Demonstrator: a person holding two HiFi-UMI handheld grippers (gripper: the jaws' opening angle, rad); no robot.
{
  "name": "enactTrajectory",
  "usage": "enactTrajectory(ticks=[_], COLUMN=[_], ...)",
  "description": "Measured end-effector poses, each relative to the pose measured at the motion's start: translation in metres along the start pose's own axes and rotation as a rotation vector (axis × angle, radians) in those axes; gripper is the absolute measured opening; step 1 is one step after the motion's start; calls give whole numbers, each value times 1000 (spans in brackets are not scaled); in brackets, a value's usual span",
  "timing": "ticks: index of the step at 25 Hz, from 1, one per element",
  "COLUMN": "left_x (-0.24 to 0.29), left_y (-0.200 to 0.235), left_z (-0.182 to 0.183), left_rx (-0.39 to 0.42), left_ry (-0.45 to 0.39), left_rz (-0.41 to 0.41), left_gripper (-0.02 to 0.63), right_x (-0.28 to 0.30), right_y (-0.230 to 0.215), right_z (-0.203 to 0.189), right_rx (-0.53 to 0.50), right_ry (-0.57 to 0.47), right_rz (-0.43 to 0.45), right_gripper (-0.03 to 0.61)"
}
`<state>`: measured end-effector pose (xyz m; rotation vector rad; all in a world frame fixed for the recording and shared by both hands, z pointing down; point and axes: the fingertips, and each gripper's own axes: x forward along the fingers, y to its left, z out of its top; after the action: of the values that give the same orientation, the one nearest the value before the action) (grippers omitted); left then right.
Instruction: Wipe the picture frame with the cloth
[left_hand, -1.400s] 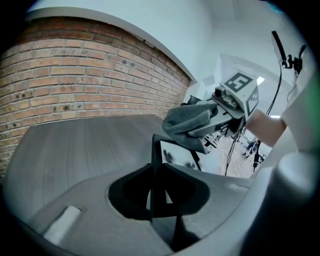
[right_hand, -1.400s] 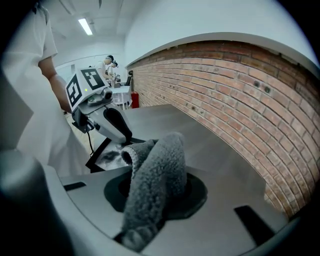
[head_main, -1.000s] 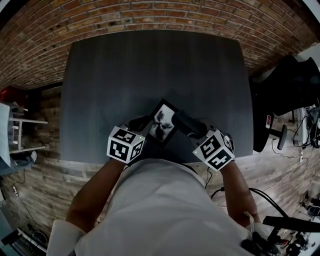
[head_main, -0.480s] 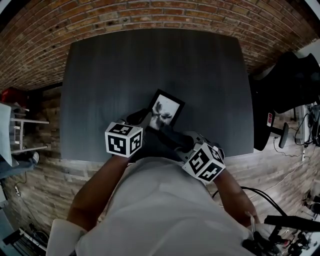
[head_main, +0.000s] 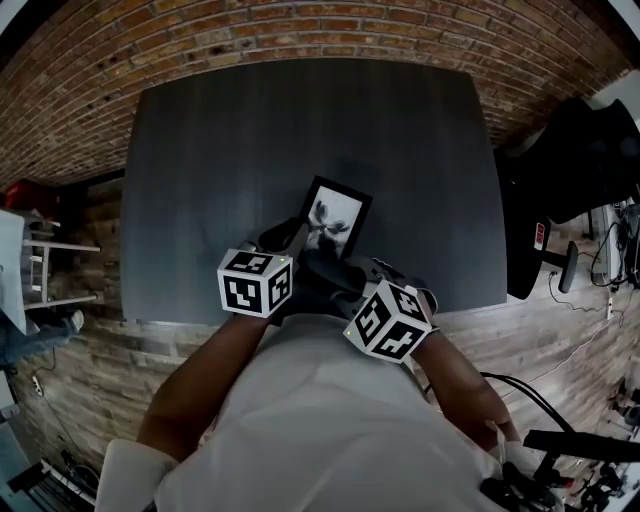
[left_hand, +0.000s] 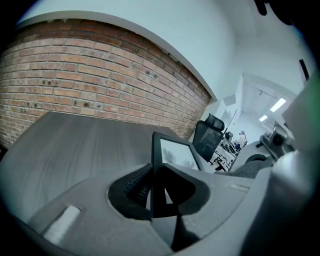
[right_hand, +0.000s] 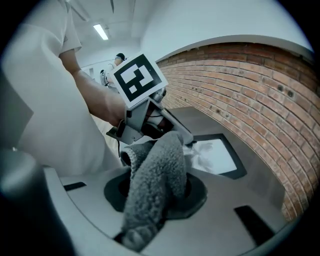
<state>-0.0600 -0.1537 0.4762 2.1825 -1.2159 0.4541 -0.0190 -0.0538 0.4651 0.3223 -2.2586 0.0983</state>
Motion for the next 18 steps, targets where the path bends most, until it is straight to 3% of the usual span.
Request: enactTrajectory(ticks=[5, 10, 15, 18], left_x=[-8, -13, -18, -19], left_y=[14, 18, 11, 2], left_z=[4, 3, 0, -2], left_rx=[-44, -74, -186, -270], left_ry=[-31, -46, -53, -53], left_rz=[13, 10, -67, -131], left_gripper=[76, 75, 76, 77], right_x=[-24, -56, -85, -90], right_y=[-15, -57, -116, -134], right_z=[-13, -25, -29, -28], right_rx=[71, 152, 261, 297], right_ry=[-39, -104, -210, -254], right_rz=[-41, -181, -345, -383], right_gripper=[81, 81, 81, 81])
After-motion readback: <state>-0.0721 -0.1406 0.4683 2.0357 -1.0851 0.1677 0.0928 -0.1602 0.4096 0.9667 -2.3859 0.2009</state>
